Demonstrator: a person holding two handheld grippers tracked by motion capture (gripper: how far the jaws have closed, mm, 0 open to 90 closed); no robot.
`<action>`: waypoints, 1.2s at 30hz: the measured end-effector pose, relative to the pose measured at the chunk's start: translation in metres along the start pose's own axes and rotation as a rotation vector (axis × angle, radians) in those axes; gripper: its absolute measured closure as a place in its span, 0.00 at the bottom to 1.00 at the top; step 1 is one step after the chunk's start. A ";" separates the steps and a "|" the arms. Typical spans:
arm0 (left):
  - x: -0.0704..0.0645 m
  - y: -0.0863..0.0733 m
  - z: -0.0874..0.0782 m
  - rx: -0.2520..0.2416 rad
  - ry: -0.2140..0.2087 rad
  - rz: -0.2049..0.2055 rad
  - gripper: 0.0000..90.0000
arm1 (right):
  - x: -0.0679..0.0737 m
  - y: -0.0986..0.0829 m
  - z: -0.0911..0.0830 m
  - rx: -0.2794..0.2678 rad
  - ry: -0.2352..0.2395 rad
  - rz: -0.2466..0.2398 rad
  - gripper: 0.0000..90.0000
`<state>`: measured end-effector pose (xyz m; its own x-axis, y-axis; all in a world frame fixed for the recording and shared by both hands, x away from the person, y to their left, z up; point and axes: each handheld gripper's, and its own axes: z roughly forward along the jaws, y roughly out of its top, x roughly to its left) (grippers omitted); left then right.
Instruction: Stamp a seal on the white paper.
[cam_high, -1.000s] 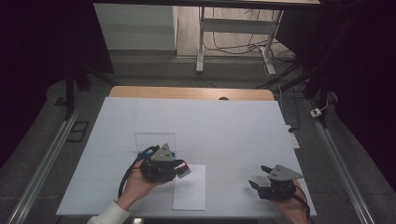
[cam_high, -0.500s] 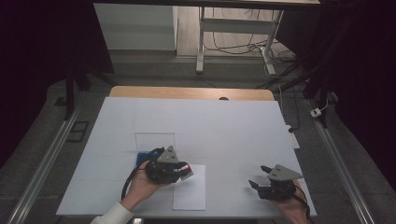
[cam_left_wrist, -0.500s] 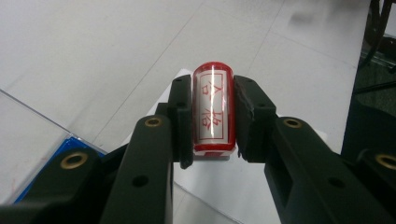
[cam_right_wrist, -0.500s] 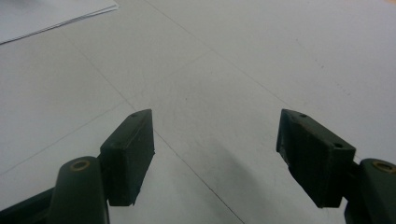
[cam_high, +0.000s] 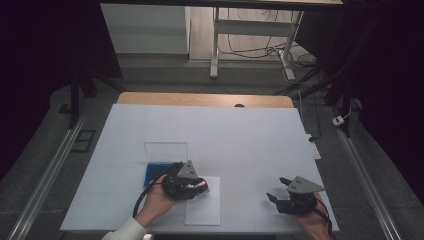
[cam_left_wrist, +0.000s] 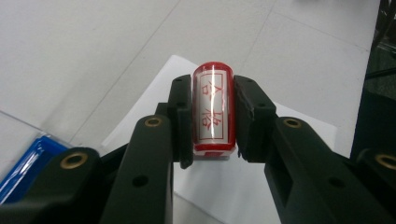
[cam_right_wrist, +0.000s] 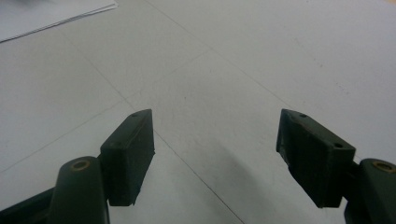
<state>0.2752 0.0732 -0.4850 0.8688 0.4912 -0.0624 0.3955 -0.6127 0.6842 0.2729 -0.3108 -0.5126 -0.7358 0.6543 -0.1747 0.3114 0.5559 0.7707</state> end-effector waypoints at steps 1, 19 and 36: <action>0.000 0.000 0.001 0.008 0.001 0.003 0.78 | 0.000 0.000 0.000 0.000 0.000 0.000 0.30; -0.002 -0.002 0.013 0.048 -0.004 0.008 0.78 | 0.000 -0.001 0.000 -0.001 -0.002 0.003 0.30; -0.003 -0.002 0.016 0.069 -0.004 0.015 0.78 | 0.000 -0.001 0.001 0.003 0.000 0.001 0.30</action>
<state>0.2760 0.0631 -0.4981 0.8759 0.4792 -0.0553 0.4017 -0.6611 0.6337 0.2732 -0.3111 -0.5136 -0.7351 0.6553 -0.1739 0.3140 0.5564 0.7693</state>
